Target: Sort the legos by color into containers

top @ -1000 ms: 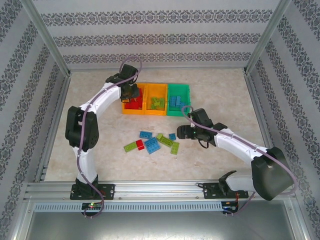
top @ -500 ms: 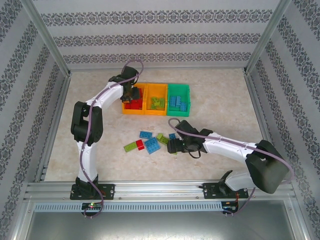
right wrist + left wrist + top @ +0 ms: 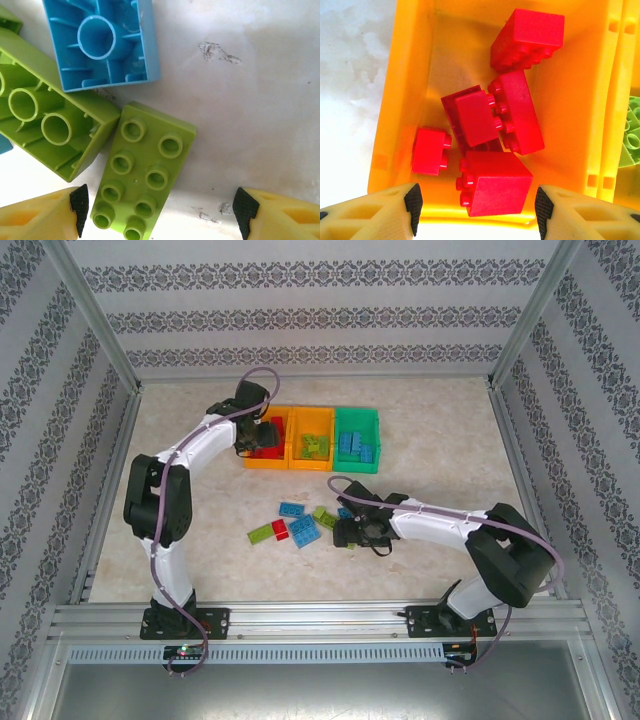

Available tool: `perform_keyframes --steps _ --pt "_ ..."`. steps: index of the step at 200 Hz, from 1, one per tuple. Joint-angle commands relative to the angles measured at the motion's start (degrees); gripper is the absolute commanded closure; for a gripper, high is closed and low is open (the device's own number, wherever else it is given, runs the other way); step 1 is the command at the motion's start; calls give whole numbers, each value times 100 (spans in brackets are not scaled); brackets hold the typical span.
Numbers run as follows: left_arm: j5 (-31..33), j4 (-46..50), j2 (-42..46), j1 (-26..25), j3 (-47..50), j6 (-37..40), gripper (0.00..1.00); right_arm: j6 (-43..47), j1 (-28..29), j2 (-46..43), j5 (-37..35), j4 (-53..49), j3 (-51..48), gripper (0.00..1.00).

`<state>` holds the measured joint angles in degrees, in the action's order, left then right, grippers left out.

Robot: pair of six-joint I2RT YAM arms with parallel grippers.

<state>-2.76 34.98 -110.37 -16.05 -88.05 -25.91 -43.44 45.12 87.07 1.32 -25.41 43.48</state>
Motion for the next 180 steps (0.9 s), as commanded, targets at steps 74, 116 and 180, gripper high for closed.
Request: perform_keyframes --steps 74,116,180 --pt "56 -237 516 42 498 -122 37 218 141 1041 -739 -1334 583 51" --pt "74 -259 623 45 705 -125 37 571 128 736 -719 -1001 577 72" --pt "-32 -370 1242 46 1394 -183 37 1068 -439 -303 -668 -480 1227 73"
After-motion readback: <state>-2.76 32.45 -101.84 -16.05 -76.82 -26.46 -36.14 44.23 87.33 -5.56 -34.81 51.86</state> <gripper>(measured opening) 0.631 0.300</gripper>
